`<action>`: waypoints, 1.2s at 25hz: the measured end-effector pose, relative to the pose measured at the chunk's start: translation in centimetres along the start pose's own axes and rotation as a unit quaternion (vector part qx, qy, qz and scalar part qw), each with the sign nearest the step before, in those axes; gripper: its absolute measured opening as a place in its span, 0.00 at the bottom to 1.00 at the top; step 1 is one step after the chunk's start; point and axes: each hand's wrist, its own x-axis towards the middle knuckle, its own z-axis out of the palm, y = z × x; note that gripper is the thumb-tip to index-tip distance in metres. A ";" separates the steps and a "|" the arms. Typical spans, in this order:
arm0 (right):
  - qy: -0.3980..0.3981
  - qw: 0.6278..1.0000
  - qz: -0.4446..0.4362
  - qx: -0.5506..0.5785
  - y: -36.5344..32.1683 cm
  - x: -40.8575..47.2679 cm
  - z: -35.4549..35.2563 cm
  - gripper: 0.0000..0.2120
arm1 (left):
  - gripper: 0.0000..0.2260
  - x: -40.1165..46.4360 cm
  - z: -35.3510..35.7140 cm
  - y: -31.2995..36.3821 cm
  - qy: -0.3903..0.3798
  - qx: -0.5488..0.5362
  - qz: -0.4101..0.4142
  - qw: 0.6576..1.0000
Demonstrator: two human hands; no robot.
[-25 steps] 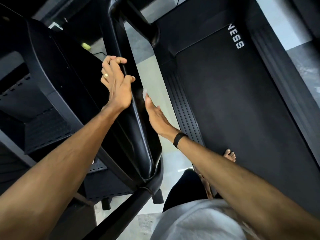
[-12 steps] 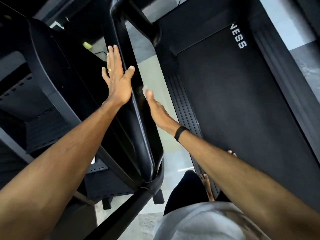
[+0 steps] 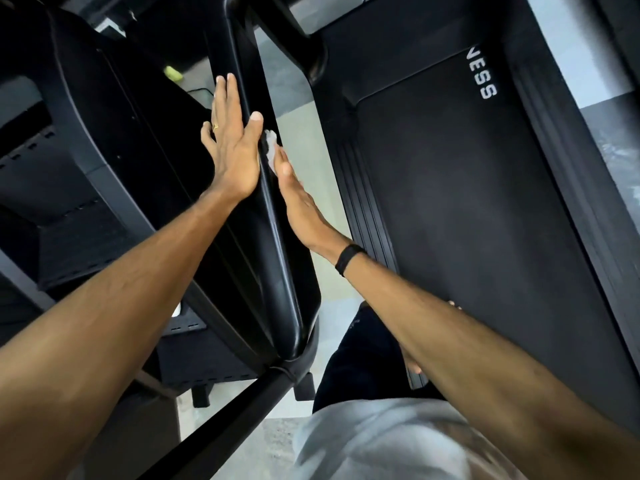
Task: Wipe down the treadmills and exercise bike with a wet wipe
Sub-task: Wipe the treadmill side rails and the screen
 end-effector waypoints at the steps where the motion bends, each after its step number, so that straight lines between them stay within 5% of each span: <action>1: -0.006 1.000 0.019 0.005 1.1 -0.2 -0.1 0.36 | 0.30 0.1 0.0 0.0 0.004 -0.002 0.004 1.000; 5: -0.054 0.994 0.098 0.011 2.2 -7.5 0.0 0.33 | 0.30 0.8 0.1 -0.7 0.023 -0.025 0.010 0.999; 10: -0.028 0.998 -0.007 -0.049 -1.4 -2.7 0.2 0.29 | 0.30 1.7 0.3 -1.6 0.066 -0.052 0.043 0.996; 14: 0.019 0.997 0.081 0.004 -0.5 5.0 -1.3 0.40 | 0.30 1.7 0.5 -2.1 0.073 -0.060 0.036 0.995; 17: -0.013 0.988 0.154 0.012 1.0 -0.2 -1.4 0.39 | 0.30 1.4 0.8 -2.0 0.070 -0.081 0.016 0.994; 20: -0.030 0.995 0.097 0.012 -1.2 -4.8 -0.4 0.39 | 0.29 1.3 1.1 -2.1 0.074 -0.109 0.013 0.991; 24: -0.014 0.999 0.031 -0.026 -3.1 2.7 -0.5 0.40 | 0.28 1.6 0.9 -2.2 0.095 -0.114 0.020 0.989; 27: -0.005 0.994 0.107 0.012 -2.0 5.7 -2.1 0.43 | 0.26 1.8 0.9 -1.9 0.112 -0.067 0.027 0.991; 30: -0.089 0.976 0.196 0.039 -1.0 -1.4 -2.4 0.32 | 0.24 2.7 0.6 -1.2 0.141 -0.061 -0.009 0.988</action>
